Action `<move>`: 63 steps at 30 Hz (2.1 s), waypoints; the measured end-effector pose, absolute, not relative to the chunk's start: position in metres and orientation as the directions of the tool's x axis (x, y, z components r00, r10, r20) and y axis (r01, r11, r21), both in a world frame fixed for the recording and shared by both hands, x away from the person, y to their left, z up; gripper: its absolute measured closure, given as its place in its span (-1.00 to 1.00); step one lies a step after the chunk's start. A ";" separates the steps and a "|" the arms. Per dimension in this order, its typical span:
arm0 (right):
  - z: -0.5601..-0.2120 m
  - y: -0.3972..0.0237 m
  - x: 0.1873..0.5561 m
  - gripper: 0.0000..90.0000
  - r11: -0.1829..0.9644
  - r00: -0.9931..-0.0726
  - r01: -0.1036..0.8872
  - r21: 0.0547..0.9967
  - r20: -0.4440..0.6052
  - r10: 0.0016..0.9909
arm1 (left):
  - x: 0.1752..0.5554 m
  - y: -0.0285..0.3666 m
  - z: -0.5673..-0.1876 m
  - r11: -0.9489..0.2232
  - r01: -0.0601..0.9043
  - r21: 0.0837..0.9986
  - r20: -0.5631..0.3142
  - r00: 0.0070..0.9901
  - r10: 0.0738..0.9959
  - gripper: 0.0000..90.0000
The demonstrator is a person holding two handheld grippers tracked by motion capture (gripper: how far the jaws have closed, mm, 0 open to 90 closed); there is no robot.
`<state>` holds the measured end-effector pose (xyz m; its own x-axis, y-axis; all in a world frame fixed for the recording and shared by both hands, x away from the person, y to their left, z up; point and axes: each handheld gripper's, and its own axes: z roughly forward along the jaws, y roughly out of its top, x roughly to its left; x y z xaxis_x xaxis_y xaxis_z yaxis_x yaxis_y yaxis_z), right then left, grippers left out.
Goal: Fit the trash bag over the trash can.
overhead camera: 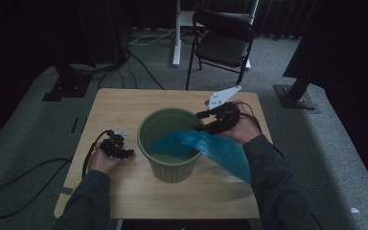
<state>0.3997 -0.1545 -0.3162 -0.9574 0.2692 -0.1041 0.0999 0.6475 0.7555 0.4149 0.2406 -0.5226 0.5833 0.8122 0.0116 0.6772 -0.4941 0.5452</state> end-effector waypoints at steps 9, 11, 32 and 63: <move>-0.320 -0.197 0.392 -0.06 0.632 -0.941 0.151 0.760 -0.085 0.328 | 0.415 0.240 -0.522 -0.494 0.679 0.543 0.012 0.582 0.813 -0.16; -0.322 -0.201 0.391 -0.07 0.633 -0.940 0.154 0.759 -0.085 0.330 | 0.415 0.240 -0.522 -0.494 0.679 0.543 0.012 0.582 0.813 -0.14; -0.374 -0.233 0.386 0.99 0.679 -0.952 0.185 0.711 -0.041 0.302 | 0.399 0.233 -0.489 -0.443 0.600 0.666 -0.045 0.624 0.780 0.10; -0.327 -0.160 0.393 1.00 0.699 -0.982 0.065 0.712 -0.078 0.171 | 0.376 0.198 -0.445 -0.461 0.436 0.773 -0.018 0.742 0.671 0.15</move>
<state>0.3933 -0.1599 -0.3275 -0.9821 0.1713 -0.0781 0.0654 0.6995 0.7117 0.3758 0.1978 -0.4453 0.7415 0.6707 -0.0179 0.4356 -0.4611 0.7730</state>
